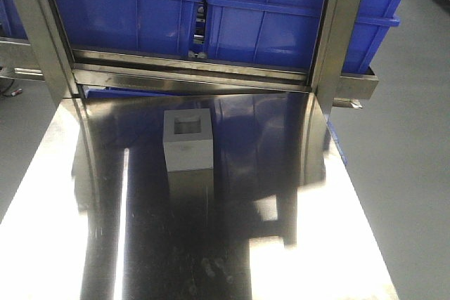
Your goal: Sort gray base to blue bin
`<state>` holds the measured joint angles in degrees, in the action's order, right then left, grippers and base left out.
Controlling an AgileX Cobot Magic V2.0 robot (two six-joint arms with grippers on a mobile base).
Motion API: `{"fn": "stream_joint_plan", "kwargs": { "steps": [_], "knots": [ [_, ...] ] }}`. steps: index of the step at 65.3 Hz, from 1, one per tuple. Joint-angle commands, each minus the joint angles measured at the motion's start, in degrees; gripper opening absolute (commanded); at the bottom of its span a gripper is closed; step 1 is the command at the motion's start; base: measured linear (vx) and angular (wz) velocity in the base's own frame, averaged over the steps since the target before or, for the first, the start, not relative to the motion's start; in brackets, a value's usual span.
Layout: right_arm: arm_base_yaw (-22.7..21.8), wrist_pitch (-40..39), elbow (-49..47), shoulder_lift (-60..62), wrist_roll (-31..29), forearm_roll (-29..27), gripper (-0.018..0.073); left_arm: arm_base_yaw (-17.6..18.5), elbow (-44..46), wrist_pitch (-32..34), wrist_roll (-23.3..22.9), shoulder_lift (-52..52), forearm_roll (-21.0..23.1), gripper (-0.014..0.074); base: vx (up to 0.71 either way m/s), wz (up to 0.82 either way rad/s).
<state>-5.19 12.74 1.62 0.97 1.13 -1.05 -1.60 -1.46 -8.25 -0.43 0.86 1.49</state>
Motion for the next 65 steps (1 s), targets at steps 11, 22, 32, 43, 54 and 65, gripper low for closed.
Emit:
{"fn": "stream_joint_plan", "kwargs": {
  "steps": [11, 22, 32, 43, 54, 65],
  "knots": [
    [0.0, -4.3, 0.1, 0.1, -0.4, 0.4, -0.0005, -0.1, 1.2, 4.8, -0.3, 0.6, 0.1, -0.0007, 0.0, 0.0],
    [0.0, -4.3, 0.1, 0.1, -0.4, 0.4, -0.0005, -0.1, 1.2, 4.8, -0.3, 0.6, 0.1, -0.0007, 0.0, 0.0],
    [0.0, -4.3, 0.1, 0.1, -0.4, 0.4, -0.0005, -0.1, 1.2, 4.8, -0.3, 0.6, 0.1, -0.0007, 0.0, 0.0],
    [0.0, -4.3, 0.1, 0.1, -0.4, 0.4, -0.0005, -0.1, 1.2, 4.8, -0.3, 0.6, 0.1, -0.0007, 0.0, 0.0],
    [0.0, -4.3, 0.1, 0.1, -0.4, 0.4, -0.0005, -0.1, 1.2, 4.8, -0.3, 0.6, 0.1, -0.0007, 0.0, 0.0],
    [0.0, -4.3, 0.1, 0.1, -0.4, 0.4, -0.0005, -0.1, 1.2, 4.8, -0.3, 0.6, 0.1, -0.0007, 0.0, 0.0]
  ]
}}
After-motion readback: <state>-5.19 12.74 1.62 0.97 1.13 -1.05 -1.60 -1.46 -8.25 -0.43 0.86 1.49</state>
